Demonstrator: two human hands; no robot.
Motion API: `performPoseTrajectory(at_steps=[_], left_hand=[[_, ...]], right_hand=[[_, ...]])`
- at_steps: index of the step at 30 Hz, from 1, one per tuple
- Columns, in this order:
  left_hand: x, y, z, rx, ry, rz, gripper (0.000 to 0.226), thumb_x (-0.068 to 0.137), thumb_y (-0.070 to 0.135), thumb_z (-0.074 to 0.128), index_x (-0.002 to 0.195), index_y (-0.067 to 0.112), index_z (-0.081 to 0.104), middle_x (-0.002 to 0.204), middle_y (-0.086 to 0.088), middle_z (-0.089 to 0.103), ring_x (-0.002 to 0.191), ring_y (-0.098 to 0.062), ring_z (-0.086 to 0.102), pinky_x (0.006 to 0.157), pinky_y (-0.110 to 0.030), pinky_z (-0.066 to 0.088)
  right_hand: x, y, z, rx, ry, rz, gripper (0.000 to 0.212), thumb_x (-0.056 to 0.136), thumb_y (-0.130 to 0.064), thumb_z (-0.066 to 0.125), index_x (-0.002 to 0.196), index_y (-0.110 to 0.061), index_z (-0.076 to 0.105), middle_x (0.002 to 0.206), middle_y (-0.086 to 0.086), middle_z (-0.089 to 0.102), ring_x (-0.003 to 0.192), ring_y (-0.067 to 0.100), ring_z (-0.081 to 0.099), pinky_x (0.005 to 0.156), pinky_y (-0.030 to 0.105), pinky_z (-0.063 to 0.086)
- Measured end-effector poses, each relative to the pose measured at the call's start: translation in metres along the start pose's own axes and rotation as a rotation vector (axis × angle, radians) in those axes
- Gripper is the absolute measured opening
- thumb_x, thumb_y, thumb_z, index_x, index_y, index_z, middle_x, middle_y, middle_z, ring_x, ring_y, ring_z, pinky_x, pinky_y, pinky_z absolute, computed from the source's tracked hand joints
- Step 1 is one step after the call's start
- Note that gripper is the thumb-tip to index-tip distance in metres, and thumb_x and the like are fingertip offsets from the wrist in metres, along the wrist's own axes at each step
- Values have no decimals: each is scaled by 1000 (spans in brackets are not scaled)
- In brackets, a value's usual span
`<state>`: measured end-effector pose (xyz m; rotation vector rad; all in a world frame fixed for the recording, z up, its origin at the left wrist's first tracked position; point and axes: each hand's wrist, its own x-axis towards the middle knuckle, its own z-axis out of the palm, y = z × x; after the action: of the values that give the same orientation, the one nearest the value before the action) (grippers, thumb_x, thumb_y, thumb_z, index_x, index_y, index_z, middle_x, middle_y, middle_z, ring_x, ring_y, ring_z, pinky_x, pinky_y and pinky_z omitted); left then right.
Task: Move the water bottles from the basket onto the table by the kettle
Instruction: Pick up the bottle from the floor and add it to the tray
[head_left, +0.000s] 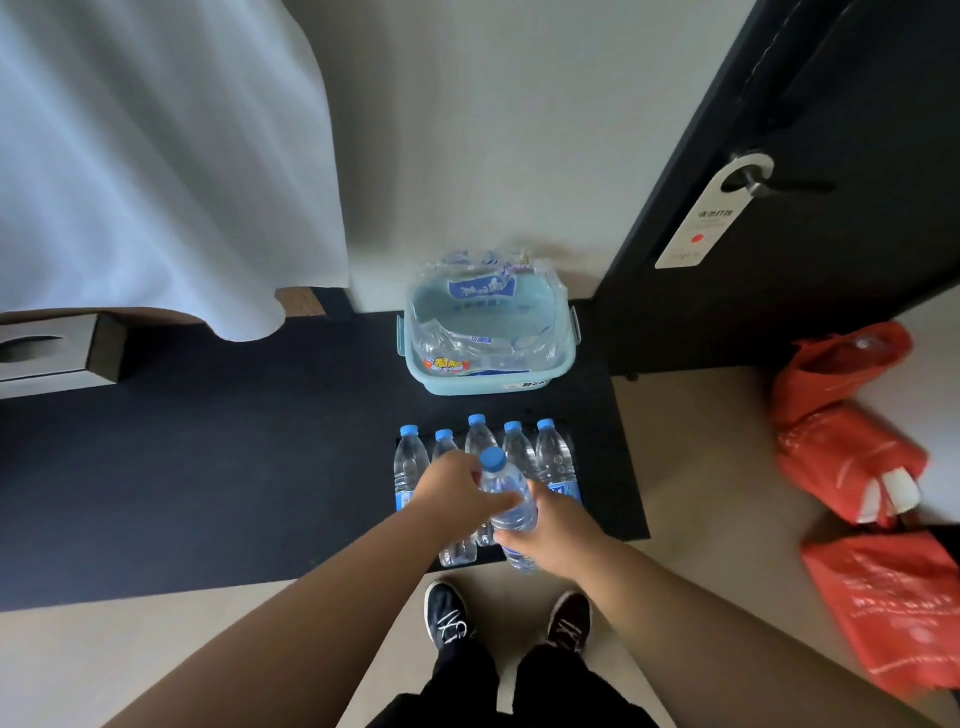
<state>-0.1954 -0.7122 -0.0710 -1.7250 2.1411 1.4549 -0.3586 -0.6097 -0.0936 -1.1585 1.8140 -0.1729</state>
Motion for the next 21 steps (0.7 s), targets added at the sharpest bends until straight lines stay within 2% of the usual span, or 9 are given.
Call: performPoseTrajectory(at_steps=[2, 4, 7, 8, 11, 12, 15, 18, 21], left_hand=[[9, -2, 7, -11, 3, -16, 47, 65, 66, 76, 70, 25, 54, 59, 10, 49, 50, -6, 44, 50, -23, 36], [17, -5, 14, -12, 6, -25, 40, 74, 64, 76, 76, 29, 57, 67, 14, 54, 60, -3, 52, 54, -22, 36], [26, -18, 21, -44, 13, -68, 49, 81, 64, 73, 117, 32, 66, 94, 17, 60, 86, -6, 61, 73, -25, 48], [27, -24, 21, -32, 17, -92, 51, 82, 64, 72, 119, 29, 65, 99, 15, 60, 91, -7, 62, 78, -28, 52], [29, -47, 21, 28, 64, -157, 34, 82, 63, 71, 99, 35, 61, 103, 14, 62, 97, -10, 64, 81, -34, 54], [29, -55, 20, 39, 82, -180, 33, 82, 63, 71, 104, 40, 61, 107, 14, 62, 99, -11, 63, 83, -34, 54], [29, -77, 19, 102, 175, -253, 61, 84, 60, 70, 137, 31, 57, 125, 5, 60, 115, -19, 59, 97, -41, 54], [31, -99, 20, 138, 242, -347, 64, 86, 60, 66, 138, 24, 54, 133, -1, 56, 125, -24, 51, 102, -45, 50], [33, -118, 26, 150, 213, -440, 69, 88, 64, 62, 139, 19, 50, 138, -5, 54, 129, -27, 49, 104, -47, 47]], right_hand=[[9, 3, -2, -2, -2, 27, 51, 81, -58, 77, 123, -38, 57, 98, -18, 72, 85, -1, 67, 82, 33, 59], [18, 6, -3, -36, 13, 64, 63, 79, -65, 74, 130, -33, 55, 99, -16, 68, 86, 6, 67, 76, 29, 55], [30, 12, -6, -100, 33, 134, 73, 75, -74, 66, 132, -30, 54, 102, -13, 68, 91, 12, 67, 78, 33, 57], [34, 13, -8, -96, 42, 158, 73, 73, -76, 63, 130, -31, 55, 101, -12, 69, 89, 11, 68, 77, 34, 59], [45, 22, -14, -63, 86, 226, 69, 72, -74, 61, 125, -32, 56, 93, -12, 69, 82, 9, 68, 73, 37, 61], [48, 26, -17, -64, 97, 246, 70, 73, -74, 62, 127, -30, 57, 93, -11, 69, 81, 11, 69, 72, 36, 61], [57, 36, -25, -97, 118, 298, 82, 76, -75, 62, 138, -23, 53, 96, -6, 71, 84, 17, 71, 69, 35, 59], [67, 43, -28, -112, 139, 340, 79, 78, -73, 63, 136, -21, 54, 102, -4, 70, 92, 21, 71, 77, 39, 61], [76, 49, -27, -151, 134, 384, 78, 82, -74, 61, 135, -17, 54, 95, -4, 66, 88, 22, 68, 69, 36, 59]])
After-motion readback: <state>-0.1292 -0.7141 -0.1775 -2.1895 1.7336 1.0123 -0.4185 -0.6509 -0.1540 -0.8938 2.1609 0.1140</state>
